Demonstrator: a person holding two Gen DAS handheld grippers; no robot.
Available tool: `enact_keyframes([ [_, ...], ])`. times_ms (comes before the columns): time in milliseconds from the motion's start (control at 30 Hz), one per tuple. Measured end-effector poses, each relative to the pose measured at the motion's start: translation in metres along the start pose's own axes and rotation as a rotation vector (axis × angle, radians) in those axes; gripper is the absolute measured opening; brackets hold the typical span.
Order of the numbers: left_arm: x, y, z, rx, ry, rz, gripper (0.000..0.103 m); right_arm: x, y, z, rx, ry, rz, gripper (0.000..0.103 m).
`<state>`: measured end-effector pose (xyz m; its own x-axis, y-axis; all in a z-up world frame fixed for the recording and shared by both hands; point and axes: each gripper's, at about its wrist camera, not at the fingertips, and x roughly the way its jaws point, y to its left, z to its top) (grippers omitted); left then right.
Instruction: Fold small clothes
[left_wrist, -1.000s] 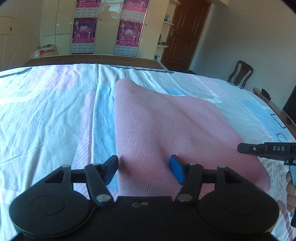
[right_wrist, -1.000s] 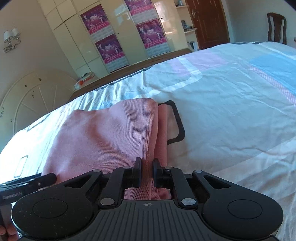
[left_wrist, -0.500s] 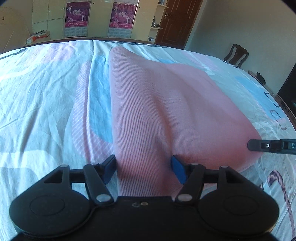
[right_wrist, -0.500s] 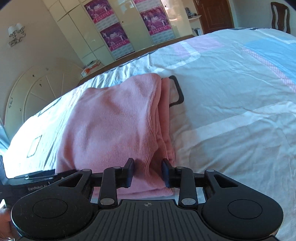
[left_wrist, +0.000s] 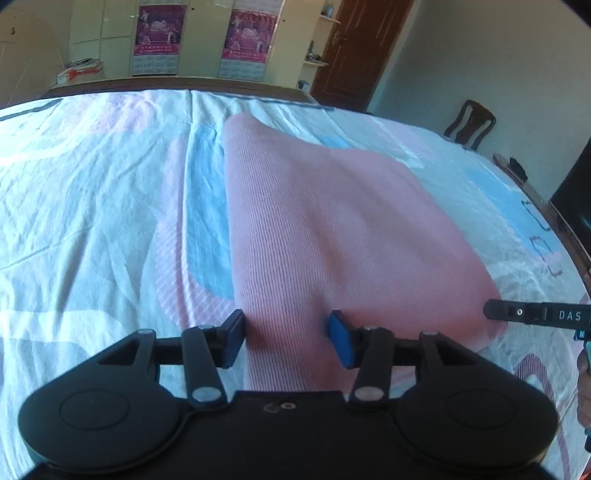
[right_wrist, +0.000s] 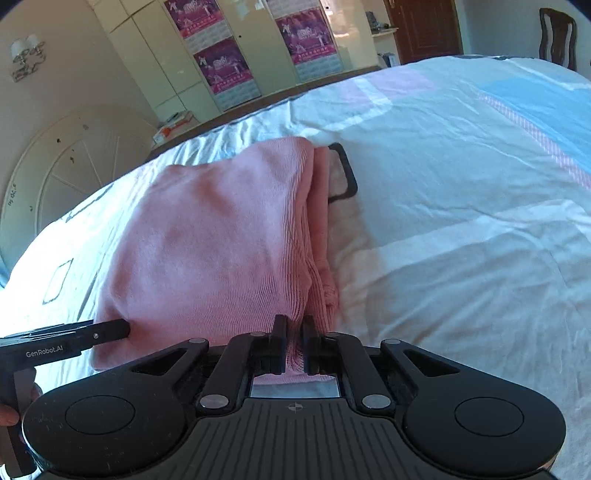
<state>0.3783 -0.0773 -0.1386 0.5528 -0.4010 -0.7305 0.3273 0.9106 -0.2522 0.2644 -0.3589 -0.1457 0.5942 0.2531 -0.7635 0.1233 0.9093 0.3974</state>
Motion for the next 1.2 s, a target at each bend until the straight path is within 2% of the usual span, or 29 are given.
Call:
enact_keyframes([
  [167,0.007,0.004,0.029,-0.040,-0.062,0.007,0.048,0.006,-0.001,0.027,0.026,-0.071,0.013,0.018],
  [300,0.022,0.009,0.058,-0.089,-0.121,0.027,0.048,0.028,0.003,0.053,0.027,-0.107,0.021,0.039],
  [433,0.046,0.015,0.081,-0.111,-0.132,0.036,0.048,0.056,0.011,0.075,0.027,-0.122,0.017,0.039],
  [500,0.058,0.017,0.088,-0.103,-0.133,0.051,0.048,0.071,0.013,0.085,0.034,-0.129,-0.014,0.039],
  [667,0.085,0.020,0.089,-0.088,-0.100,0.062,0.048,0.100,0.010,0.097,0.028,-0.122,-0.065,0.039],
  [800,0.087,0.021,0.087,-0.081,-0.105,0.059,0.050,0.098,0.000,0.096,0.040,-0.168,-0.101,0.039],
  [867,0.090,0.020,0.087,-0.078,-0.103,0.058,0.051,0.105,-0.002,0.099,0.033,-0.126,-0.064,0.038],
  [900,0.091,0.020,0.087,-0.081,-0.101,0.058,0.051,0.107,-0.001,0.098,0.025,-0.122,-0.057,0.033],
  [933,0.092,0.021,0.087,-0.086,-0.101,0.058,0.052,0.108,0.002,0.098,0.010,-0.126,-0.057,0.023],
  [1033,0.093,0.018,0.088,-0.077,-0.102,0.066,0.052,0.109,0.007,0.097,-0.007,-0.123,-0.051,0.011],
  [1100,0.090,0.015,0.089,-0.068,-0.105,0.069,0.052,0.101,0.011,0.096,-0.032,-0.156,-0.065,0.009],
  [1167,0.084,0.012,0.090,-0.066,-0.120,0.053,0.054,0.086,0.017,0.093,-0.075,-0.226,-0.101,0.009],
  [1200,0.083,0.011,0.090,-0.064,-0.123,0.053,0.060,0.086,0.019,0.092,-0.108,-0.229,-0.136,0.008],
])
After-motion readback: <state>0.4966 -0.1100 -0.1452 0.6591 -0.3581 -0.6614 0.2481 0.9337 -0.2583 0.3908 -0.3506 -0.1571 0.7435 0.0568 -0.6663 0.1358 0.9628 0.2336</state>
